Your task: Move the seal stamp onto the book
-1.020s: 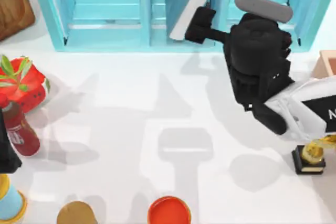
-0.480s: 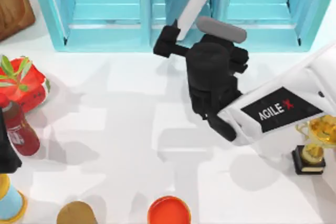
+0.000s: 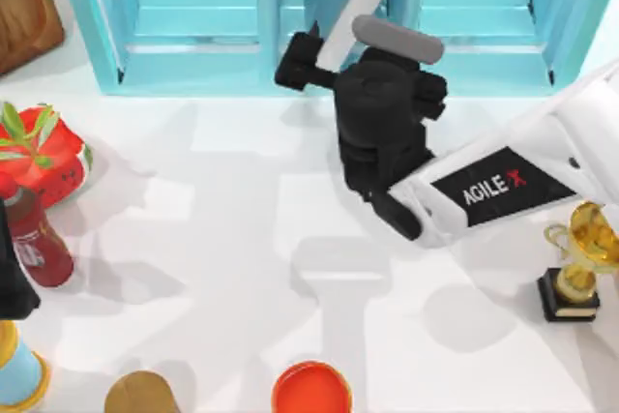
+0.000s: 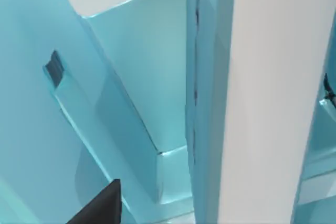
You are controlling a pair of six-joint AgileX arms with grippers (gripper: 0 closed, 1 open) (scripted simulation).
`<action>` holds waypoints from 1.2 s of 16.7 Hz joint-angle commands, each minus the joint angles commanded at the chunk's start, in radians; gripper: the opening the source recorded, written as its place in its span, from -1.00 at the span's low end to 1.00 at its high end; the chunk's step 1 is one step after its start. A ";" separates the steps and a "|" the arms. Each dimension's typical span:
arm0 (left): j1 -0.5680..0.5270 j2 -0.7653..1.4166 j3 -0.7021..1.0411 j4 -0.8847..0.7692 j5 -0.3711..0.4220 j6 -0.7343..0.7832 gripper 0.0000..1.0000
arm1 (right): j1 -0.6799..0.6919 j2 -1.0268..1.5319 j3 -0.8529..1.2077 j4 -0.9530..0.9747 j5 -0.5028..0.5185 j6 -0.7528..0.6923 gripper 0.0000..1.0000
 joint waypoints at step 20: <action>0.000 0.000 0.000 0.000 0.000 0.000 1.00 | -0.093 0.200 0.365 -0.153 -0.090 -0.019 -0.06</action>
